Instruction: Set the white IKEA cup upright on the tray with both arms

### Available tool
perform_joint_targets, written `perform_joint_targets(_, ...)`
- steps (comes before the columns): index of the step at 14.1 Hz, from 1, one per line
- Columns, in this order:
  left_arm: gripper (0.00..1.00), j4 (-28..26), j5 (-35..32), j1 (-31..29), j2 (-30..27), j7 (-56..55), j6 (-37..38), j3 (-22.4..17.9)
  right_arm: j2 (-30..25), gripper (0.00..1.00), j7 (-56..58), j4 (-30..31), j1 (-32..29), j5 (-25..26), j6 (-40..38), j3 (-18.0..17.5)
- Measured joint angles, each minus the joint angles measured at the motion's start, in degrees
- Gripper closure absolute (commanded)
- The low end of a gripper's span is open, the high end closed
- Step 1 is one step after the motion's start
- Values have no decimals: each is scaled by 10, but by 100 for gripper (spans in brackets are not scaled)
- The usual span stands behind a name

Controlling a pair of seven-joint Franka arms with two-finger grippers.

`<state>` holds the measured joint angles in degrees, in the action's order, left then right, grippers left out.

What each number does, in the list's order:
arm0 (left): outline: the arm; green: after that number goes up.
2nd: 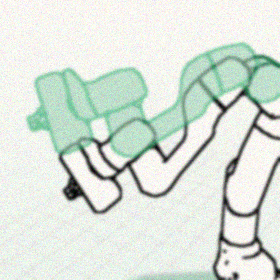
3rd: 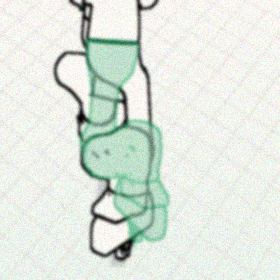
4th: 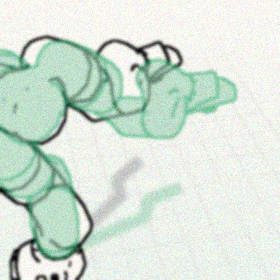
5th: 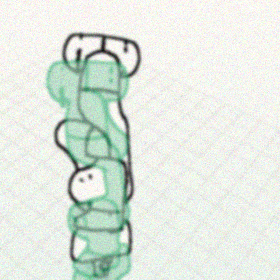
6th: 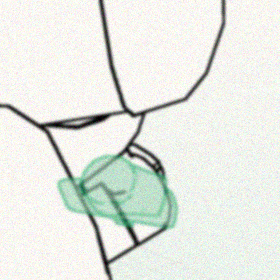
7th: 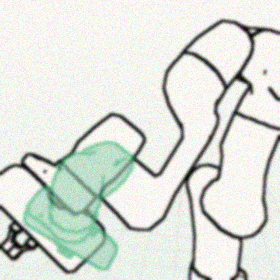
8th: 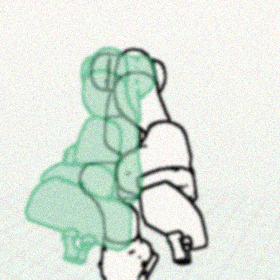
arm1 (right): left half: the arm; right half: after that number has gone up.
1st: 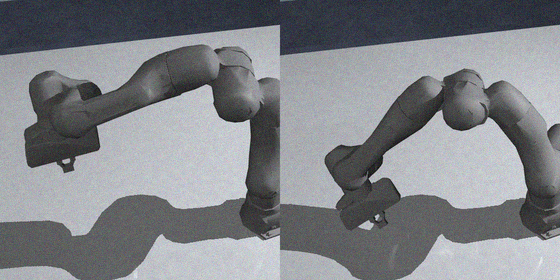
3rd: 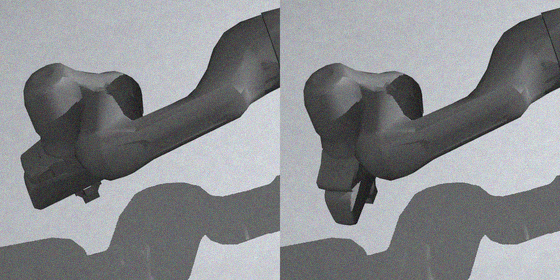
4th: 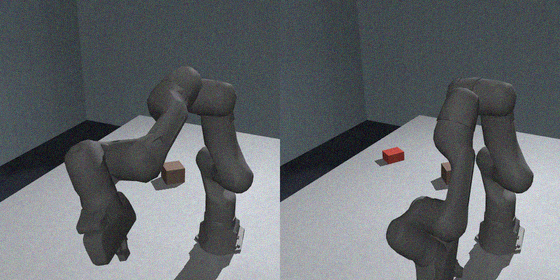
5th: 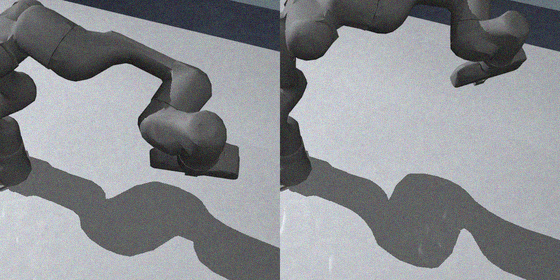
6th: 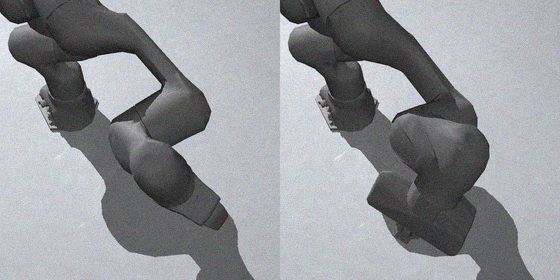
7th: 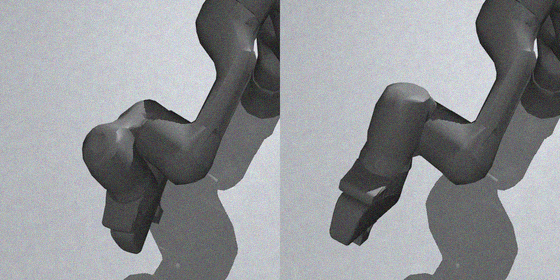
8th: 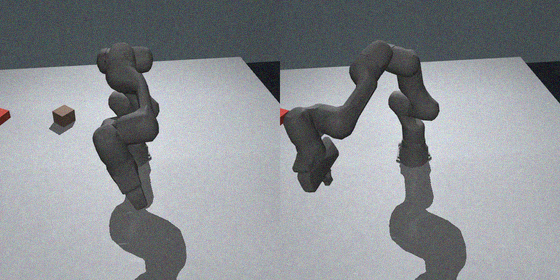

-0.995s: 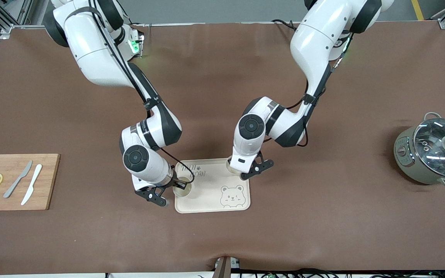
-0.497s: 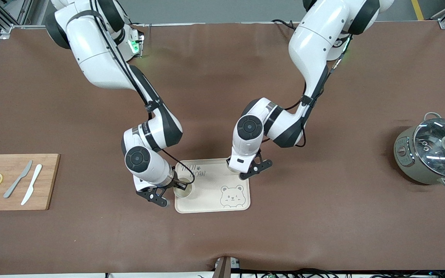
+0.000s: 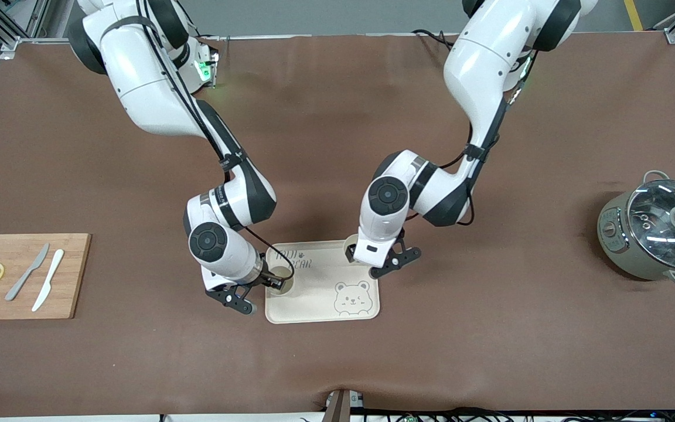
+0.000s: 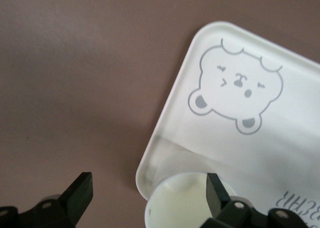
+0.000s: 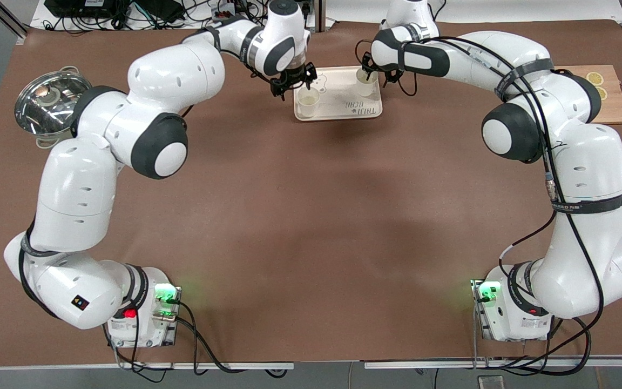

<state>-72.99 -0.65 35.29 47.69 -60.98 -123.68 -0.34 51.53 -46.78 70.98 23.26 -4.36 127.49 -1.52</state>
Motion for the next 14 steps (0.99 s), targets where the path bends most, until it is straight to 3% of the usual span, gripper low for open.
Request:
perform_joint_targets(3,0,3,0,-9,-24,30,43,-17,-6,0,2,-7,0,0,-16,0)
perform_joint_targets(6,0,5,0,-14,-52,51,72,-29,-40,0,14,-22,0,0,-105,1)
perform_joint_targets(14,0,6,0,-104,-122,251,144,-34,-268,0,132,-31,-44,-1,-425,6)
